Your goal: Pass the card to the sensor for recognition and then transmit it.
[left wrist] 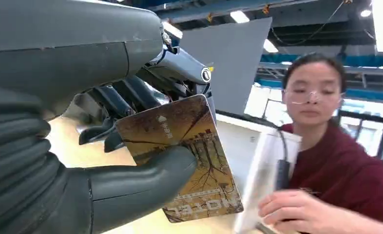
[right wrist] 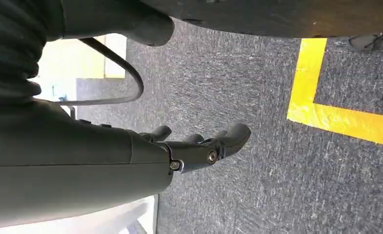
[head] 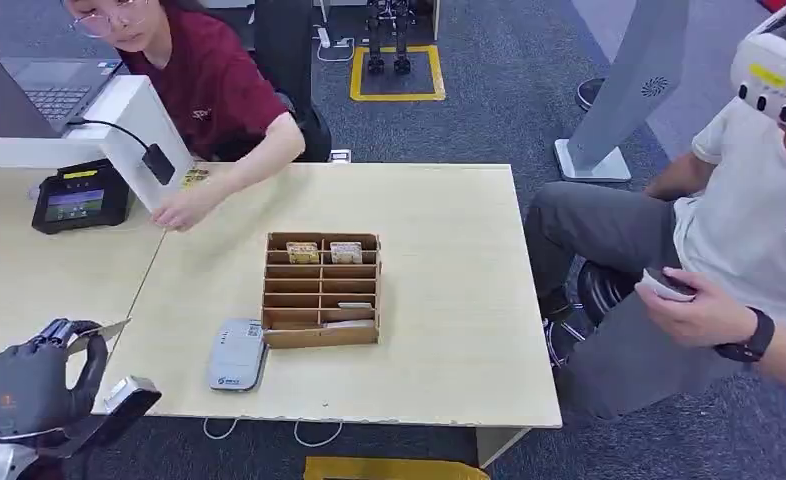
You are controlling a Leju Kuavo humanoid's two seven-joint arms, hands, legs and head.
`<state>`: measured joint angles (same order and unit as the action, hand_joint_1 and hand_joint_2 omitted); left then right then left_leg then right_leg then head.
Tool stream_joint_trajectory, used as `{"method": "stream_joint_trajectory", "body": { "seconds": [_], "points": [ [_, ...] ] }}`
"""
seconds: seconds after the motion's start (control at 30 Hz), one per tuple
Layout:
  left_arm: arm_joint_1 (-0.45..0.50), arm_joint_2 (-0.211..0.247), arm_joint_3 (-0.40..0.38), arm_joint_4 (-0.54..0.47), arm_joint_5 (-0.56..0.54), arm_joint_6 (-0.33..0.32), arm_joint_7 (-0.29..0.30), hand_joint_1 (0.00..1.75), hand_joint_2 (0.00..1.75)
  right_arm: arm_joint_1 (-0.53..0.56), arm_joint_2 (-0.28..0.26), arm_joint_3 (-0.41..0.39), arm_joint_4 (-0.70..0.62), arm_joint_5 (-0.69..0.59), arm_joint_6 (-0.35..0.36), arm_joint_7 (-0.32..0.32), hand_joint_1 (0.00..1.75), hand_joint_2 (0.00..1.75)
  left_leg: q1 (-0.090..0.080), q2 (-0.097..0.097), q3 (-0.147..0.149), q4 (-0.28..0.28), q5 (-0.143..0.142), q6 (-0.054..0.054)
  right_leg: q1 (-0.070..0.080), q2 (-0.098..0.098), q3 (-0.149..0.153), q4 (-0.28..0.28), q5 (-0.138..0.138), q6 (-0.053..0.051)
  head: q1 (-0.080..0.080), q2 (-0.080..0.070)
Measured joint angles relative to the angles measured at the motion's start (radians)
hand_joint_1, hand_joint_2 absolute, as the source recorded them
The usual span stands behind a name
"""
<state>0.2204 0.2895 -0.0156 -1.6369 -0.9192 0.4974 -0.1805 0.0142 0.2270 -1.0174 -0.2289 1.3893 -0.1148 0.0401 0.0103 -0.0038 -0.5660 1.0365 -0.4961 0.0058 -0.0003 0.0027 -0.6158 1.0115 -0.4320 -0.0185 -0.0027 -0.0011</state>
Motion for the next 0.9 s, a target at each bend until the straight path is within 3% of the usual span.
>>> {"method": "stream_joint_trajectory", "body": {
  "seconds": [0.1, 0.2, 0.33, 0.9],
  "points": [
    [0.004, -0.026, 0.005, -0.031, 0.204, -0.075, -0.051, 1.75, 1.75, 0.000, 0.000, 0.000, 0.000, 0.003, -0.001, 0.002, 0.00, 1.75, 0.000, -0.001, 0.000, 0.000, 0.000, 0.000, 0.000, -0.001, 0.000, 0.000, 0.000, 0.000, 0.000, 0.000],
    [0.002, -0.078, 0.011, -0.061, 0.453, -0.260, -0.036, 1.75, 1.75, 0.000, 0.005, 0.000, 0.000, 0.002, -0.014, 0.005, 0.00, 1.75, 0.000, 0.000, 0.000, 0.000, 0.000, 0.000, 0.000, -0.001, 0.000, 0.000, 0.000, 0.000, 0.000, 0.000],
    [0.004, -0.126, 0.011, -0.092, 0.682, -0.385, -0.016, 1.75, 1.75, 0.000, 0.006, 0.000, 0.000, 0.011, -0.024, 0.005, 0.00, 1.75, 0.000, 0.000, 0.000, 0.000, 0.000, 0.000, 0.000, -0.001, 0.000, 0.000, 0.000, 0.001, 0.000, 0.000],
    [0.012, -0.175, 0.011, -0.117, 0.761, -0.428, 0.004, 1.75, 1.75, -0.001, 0.006, 0.000, 0.000, 0.021, -0.031, 0.005, 0.00, 1.75, 0.000, 0.000, 0.000, 0.000, 0.000, 0.000, 0.000, -0.001, 0.000, 0.000, 0.000, 0.001, 0.000, 0.000]
  ]
}}
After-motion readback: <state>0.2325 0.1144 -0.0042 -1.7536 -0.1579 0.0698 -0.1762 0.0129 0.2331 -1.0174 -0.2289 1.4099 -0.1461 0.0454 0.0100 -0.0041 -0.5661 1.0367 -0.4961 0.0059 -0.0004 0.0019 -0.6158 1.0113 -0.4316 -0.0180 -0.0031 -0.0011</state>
